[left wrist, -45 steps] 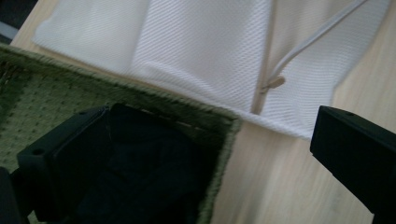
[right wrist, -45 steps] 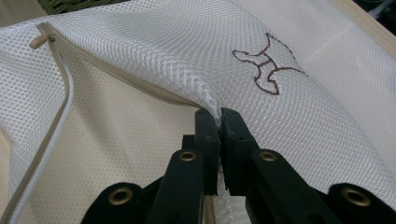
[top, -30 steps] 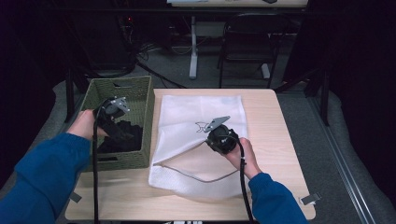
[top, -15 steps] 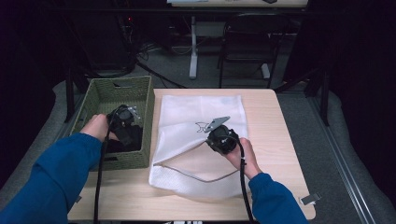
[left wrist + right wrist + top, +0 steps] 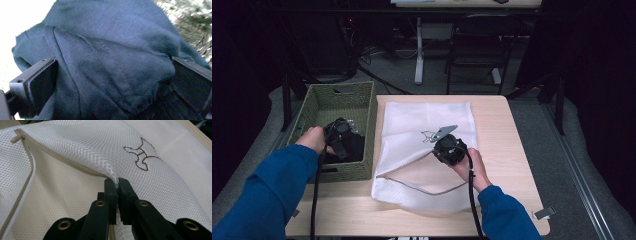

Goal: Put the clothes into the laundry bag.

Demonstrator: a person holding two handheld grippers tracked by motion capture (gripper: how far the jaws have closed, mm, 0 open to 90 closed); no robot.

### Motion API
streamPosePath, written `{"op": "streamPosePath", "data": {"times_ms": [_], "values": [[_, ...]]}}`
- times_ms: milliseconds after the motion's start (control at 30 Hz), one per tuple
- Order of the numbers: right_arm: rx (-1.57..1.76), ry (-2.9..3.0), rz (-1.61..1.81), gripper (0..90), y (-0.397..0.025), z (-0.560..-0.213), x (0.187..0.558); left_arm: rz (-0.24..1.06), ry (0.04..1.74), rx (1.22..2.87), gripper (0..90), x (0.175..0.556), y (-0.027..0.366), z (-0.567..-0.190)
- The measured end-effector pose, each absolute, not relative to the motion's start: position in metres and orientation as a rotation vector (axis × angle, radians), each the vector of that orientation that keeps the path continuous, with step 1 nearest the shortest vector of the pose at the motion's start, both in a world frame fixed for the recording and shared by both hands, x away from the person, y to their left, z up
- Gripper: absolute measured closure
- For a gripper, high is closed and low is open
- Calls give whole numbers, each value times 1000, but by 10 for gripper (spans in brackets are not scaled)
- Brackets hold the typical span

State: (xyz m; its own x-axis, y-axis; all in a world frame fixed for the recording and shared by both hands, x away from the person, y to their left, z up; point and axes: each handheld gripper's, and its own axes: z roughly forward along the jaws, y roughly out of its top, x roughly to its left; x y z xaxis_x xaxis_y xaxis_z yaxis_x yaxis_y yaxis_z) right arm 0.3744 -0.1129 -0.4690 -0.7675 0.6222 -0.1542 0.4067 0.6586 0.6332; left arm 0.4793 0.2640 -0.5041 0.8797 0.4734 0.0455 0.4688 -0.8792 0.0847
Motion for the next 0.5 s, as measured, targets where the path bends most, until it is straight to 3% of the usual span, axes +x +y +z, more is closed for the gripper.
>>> {"op": "streamPosePath", "data": {"times_ms": [333,500], "values": [[813,2519,831,867,-113,-470,374,-21,838,2954,0,486,269,-520],[808,2513,831,867,-113,-468,374,-44,835,2972,111,484,266,-527]]}}
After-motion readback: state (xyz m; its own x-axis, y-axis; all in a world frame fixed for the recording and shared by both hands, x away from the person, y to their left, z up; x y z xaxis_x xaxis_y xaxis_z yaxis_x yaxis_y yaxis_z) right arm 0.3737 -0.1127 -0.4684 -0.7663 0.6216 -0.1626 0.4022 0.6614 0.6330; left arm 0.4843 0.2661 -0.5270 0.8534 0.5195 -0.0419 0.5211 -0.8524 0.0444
